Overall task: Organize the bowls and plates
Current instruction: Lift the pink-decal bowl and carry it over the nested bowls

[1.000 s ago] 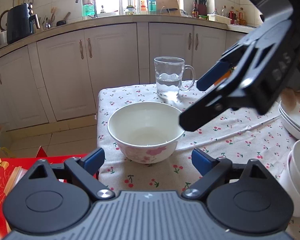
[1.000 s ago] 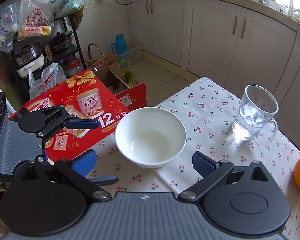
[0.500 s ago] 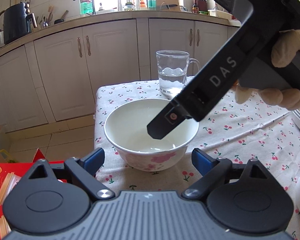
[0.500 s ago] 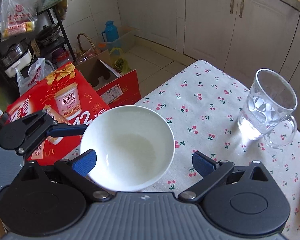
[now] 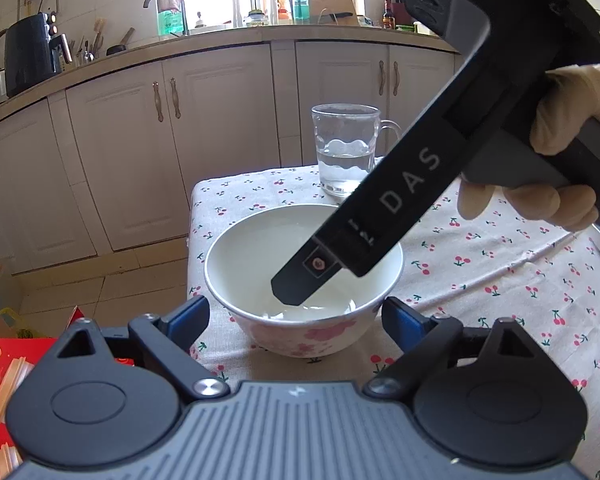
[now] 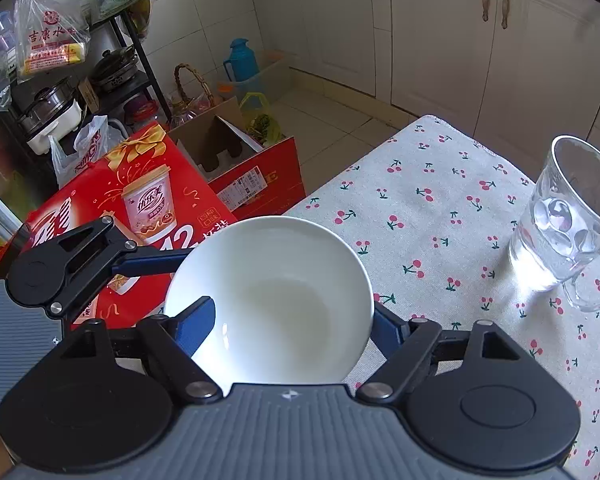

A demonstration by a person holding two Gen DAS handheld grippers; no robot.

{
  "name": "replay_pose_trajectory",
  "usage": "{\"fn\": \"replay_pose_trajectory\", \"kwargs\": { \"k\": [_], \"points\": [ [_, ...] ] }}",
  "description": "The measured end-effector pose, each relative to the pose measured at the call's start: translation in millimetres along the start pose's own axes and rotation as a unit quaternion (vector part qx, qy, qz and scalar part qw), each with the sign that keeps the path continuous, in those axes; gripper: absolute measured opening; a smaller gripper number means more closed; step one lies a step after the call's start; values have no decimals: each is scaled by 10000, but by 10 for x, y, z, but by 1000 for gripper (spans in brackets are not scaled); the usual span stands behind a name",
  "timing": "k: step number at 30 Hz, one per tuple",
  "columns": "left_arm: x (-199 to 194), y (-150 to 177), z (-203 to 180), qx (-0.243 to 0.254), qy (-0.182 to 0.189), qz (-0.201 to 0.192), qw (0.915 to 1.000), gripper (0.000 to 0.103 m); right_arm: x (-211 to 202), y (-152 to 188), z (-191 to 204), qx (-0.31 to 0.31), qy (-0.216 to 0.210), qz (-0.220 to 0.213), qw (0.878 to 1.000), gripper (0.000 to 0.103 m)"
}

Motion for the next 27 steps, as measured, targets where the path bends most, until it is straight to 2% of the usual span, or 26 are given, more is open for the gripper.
{"fn": "replay_pose_trajectory", "kwargs": {
  "k": [10, 20, 27],
  "points": [
    [-32, -38, 7, 25, 90, -57, 9999, 90, 14, -3, -99, 253, -117, -40, 9996, 77],
    [-52, -52, -15, 22, 123, 18, 9999, 90, -40, 13, -100, 327, -191, -70, 9993, 77],
    [-216, -124, -96, 7, 213, -26, 9998, 90, -216, 58, -35, 310, -200, -125, 9992, 78]
  ]
}}
Point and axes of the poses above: each gripper's, at about its wrist camera, not at the fingertips, and x roughly the way its jaws point, z to its left, y to its underside, the point moved 5 cm from there along x, roughly the way its jaws point, and after that the axes turned 8 degrees about -z, right-handed, at the moved point
